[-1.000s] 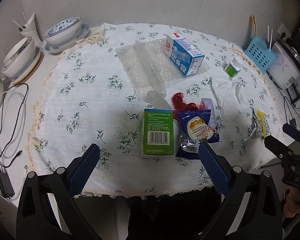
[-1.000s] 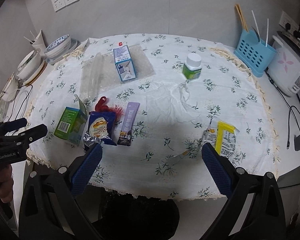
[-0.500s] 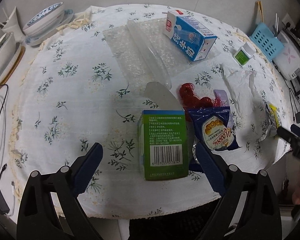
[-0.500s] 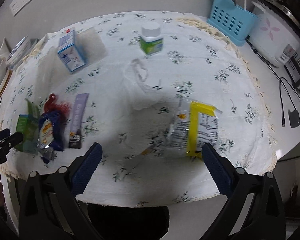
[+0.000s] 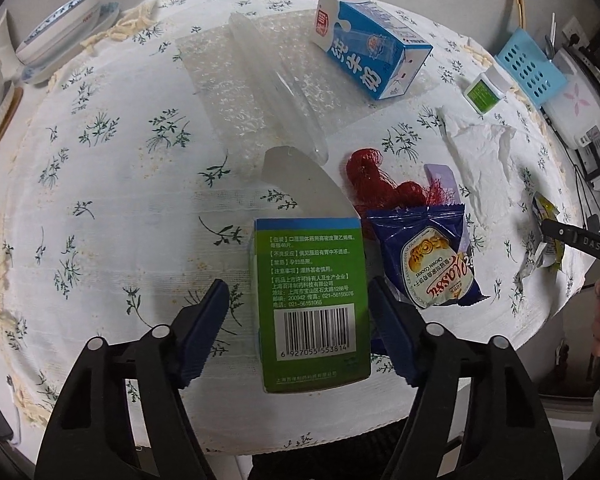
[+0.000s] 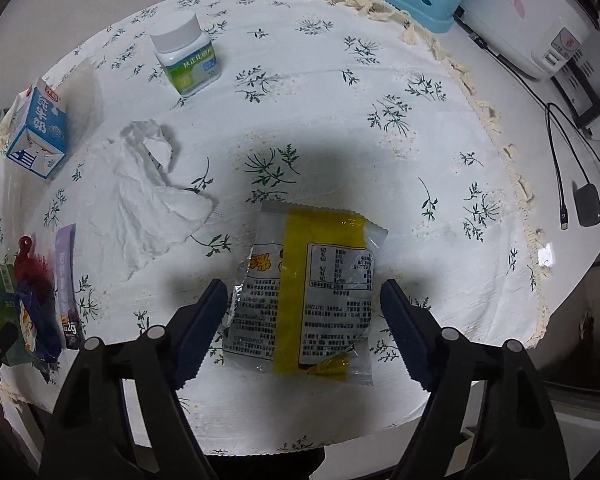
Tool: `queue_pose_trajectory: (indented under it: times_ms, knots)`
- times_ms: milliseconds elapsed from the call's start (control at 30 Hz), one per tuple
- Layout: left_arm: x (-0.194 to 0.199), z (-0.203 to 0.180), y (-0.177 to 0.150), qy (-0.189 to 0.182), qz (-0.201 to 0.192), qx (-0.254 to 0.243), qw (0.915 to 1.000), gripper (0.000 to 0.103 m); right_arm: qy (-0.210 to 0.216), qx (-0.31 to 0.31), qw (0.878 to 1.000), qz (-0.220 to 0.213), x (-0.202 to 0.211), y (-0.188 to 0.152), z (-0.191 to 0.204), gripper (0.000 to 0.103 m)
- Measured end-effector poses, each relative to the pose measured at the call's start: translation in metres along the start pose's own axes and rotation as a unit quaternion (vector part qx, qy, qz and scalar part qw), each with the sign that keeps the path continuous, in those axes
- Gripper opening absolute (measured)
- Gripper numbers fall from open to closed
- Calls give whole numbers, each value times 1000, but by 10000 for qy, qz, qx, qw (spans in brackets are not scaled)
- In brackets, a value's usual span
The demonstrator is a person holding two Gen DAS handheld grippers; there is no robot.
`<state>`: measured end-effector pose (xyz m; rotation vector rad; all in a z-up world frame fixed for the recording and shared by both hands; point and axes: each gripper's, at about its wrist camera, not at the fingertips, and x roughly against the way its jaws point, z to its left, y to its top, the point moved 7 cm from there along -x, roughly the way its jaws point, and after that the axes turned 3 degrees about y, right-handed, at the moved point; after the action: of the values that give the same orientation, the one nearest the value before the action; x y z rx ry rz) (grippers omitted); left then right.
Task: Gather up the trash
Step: 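Grasp the green box with the left tool while the right tool grasps the yellow packet, then lift the green box and yellow packet and carry both toward the black bin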
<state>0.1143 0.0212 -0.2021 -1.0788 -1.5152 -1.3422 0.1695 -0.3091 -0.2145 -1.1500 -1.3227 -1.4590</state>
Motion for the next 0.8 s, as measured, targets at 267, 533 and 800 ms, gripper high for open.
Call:
queue_pose_trajectory:
  times_ms: [267, 533, 800]
  knots:
    - [-2, -6, 0, -32, 38, -50, 10000, 51, 46, -169, 9997, 176, -7, 2, -3, 59]
    - [4, -7, -4, -60, -2, -38, 10000, 48, 203, -327, 9988, 299, -19, 6, -11, 41]
    - [17, -3, -6, 17, -95, -13, 10000, 48, 401, -423, 9980, 243, -18, 9, -15, 30]
